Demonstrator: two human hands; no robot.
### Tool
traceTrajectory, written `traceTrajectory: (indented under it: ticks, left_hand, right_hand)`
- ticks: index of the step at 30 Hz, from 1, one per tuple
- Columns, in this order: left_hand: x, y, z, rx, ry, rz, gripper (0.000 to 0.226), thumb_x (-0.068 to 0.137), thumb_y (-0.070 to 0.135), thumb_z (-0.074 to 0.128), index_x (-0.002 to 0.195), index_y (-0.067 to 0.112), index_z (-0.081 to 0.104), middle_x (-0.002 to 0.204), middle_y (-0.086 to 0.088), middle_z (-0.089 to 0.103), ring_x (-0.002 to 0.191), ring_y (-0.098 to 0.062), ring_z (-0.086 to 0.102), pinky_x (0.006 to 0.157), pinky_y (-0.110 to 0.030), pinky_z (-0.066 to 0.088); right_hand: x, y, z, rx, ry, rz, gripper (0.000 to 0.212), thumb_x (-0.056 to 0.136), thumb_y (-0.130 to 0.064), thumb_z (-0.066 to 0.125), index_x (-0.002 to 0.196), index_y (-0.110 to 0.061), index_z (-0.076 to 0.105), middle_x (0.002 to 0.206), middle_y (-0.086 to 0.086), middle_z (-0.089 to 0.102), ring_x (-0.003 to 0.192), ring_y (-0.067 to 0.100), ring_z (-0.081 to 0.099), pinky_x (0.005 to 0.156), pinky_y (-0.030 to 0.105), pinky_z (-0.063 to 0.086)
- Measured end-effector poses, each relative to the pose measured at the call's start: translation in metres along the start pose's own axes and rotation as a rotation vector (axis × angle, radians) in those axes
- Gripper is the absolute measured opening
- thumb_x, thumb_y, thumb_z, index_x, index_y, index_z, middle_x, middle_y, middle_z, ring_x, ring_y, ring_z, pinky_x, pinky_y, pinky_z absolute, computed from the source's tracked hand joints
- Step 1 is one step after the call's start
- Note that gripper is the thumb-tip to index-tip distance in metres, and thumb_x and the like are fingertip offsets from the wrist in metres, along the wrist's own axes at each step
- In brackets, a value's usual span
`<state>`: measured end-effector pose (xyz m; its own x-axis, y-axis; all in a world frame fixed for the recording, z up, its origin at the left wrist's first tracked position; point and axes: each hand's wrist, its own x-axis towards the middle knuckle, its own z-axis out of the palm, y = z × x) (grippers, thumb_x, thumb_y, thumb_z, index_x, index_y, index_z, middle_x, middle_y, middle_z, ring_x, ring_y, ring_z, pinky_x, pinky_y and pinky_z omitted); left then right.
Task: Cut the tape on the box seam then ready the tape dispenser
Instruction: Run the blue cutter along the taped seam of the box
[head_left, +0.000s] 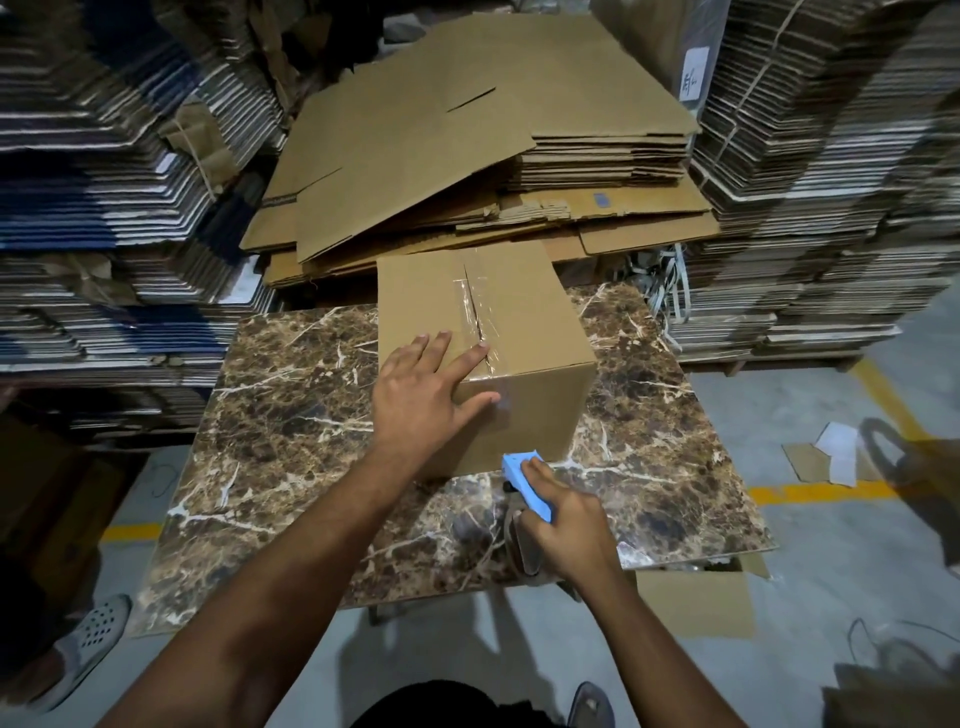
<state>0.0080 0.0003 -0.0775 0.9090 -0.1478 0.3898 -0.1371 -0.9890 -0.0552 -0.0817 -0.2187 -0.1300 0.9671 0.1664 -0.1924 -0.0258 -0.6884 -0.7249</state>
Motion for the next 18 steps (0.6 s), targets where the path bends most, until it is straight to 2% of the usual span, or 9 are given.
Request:
traceTrajectory:
  ticks: [3,5,8,11,14,18]
  left_hand:
    - [0.0,0.015,0.009,0.022,0.055,-0.062,0.067,0.088,0.08,0.041,0.138,0.039,0.056,0.142,-0.011,0.061,0.133,-0.033,0.055,0.109,-0.05,0.041]
    - [0.0,0.021,0.016,0.057,0.097,-0.08,0.067,0.087,0.08,0.045,0.134,0.034,0.06,0.138,-0.011,0.064,0.129,-0.033,0.058,0.102,-0.047,0.043]
    - [0.002,0.017,0.02,0.115,0.175,-0.032,0.07,0.085,0.081,0.048,0.129,0.03,0.063,0.13,-0.009,0.068,0.12,-0.031,0.063,0.086,-0.041,0.045]
    - [0.002,0.012,0.023,0.171,0.259,0.042,0.074,0.085,0.082,0.046,0.126,0.025,0.066,0.124,-0.008,0.071,0.112,-0.03,0.067,0.076,-0.038,0.045]
    - [0.0,0.01,0.025,0.183,0.27,0.085,0.078,0.084,0.083,0.047,0.128,0.021,0.064,0.124,-0.008,0.07,0.111,-0.03,0.067,0.075,-0.039,0.044]
    - [-0.005,0.007,0.02,0.157,0.209,0.1,0.087,0.079,0.086,0.049,0.136,0.022,0.058,0.132,-0.008,0.065,0.117,-0.03,0.063,0.08,-0.041,0.042]
  right_hand:
    - [-0.002,0.002,0.0,0.011,0.043,-0.011,0.061,0.084,-0.029,0.063,0.144,-0.037,0.052,0.154,-0.014,0.044,0.13,0.014,0.058,0.105,0.03,0.049]
    - [-0.003,0.003,0.0,0.032,0.066,-0.01,0.06,0.084,-0.026,0.065,0.143,-0.034,0.053,0.153,-0.013,0.045,0.131,0.011,0.057,0.106,0.026,0.046]
    - [-0.004,0.005,0.001,0.053,0.087,-0.018,0.061,0.084,-0.024,0.067,0.143,-0.032,0.054,0.153,-0.011,0.046,0.134,0.009,0.053,0.108,0.02,0.039]
    - [-0.004,0.006,0.001,0.056,0.098,-0.024,0.062,0.083,-0.025,0.066,0.143,-0.033,0.053,0.154,-0.012,0.045,0.134,0.007,0.052,0.11,0.022,0.04]
    - [-0.004,0.005,0.002,0.056,0.103,-0.036,0.062,0.085,-0.024,0.066,0.144,-0.033,0.052,0.155,-0.013,0.044,0.135,0.007,0.051,0.11,0.02,0.038]
    - [-0.006,0.002,0.003,0.031,0.118,-0.062,0.062,0.086,-0.026,0.065,0.145,-0.037,0.05,0.155,-0.016,0.042,0.132,0.009,0.055,0.107,0.026,0.044]
